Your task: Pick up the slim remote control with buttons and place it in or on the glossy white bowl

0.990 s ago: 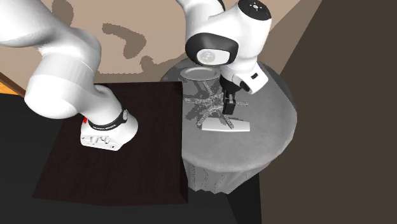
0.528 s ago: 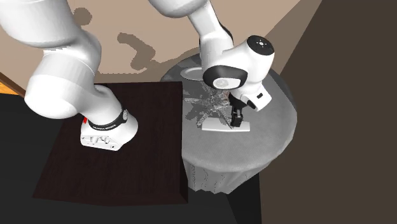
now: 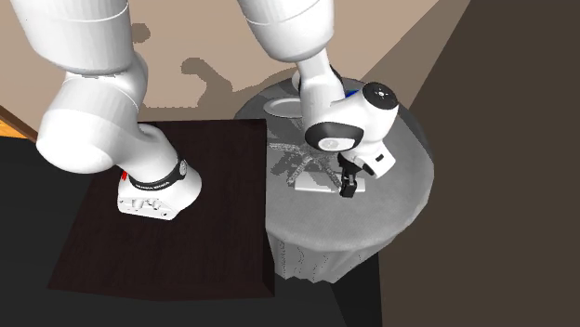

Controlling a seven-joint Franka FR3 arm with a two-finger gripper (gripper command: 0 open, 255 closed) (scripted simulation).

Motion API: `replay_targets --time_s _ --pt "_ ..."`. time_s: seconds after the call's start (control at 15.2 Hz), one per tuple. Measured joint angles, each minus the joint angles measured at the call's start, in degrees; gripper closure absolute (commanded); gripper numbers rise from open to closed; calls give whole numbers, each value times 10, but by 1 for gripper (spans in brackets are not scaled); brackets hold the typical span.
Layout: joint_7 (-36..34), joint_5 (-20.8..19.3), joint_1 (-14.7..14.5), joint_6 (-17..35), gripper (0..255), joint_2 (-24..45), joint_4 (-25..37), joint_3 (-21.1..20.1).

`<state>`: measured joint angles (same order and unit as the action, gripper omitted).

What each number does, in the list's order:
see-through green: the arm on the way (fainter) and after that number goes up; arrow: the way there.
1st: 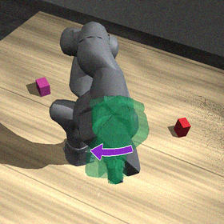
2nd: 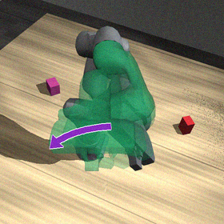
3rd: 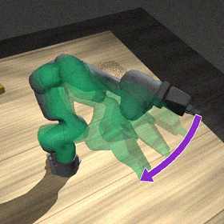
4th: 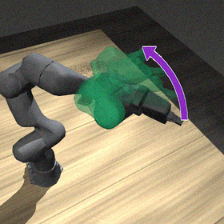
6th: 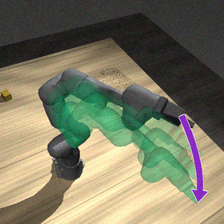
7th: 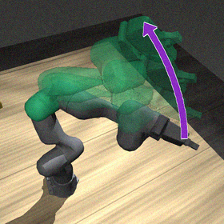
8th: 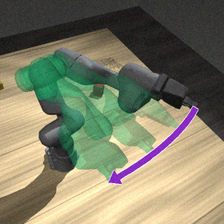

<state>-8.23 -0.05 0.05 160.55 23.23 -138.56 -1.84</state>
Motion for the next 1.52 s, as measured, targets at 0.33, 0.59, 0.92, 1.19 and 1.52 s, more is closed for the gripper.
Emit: replay_targets --time_s 0.33,0.59,0.92,1.19,1.52 --pt "-1 -1 -1 22 0 30 8 1" --pt "-1 -1 -1 24 0 31 8 1" --pt "-1 -1 -1 24 255 31 8 1" --pt "-1 -1 -1 24 255 32 8 1" --pt "-1 -1 -1 11 255 14 3 1"
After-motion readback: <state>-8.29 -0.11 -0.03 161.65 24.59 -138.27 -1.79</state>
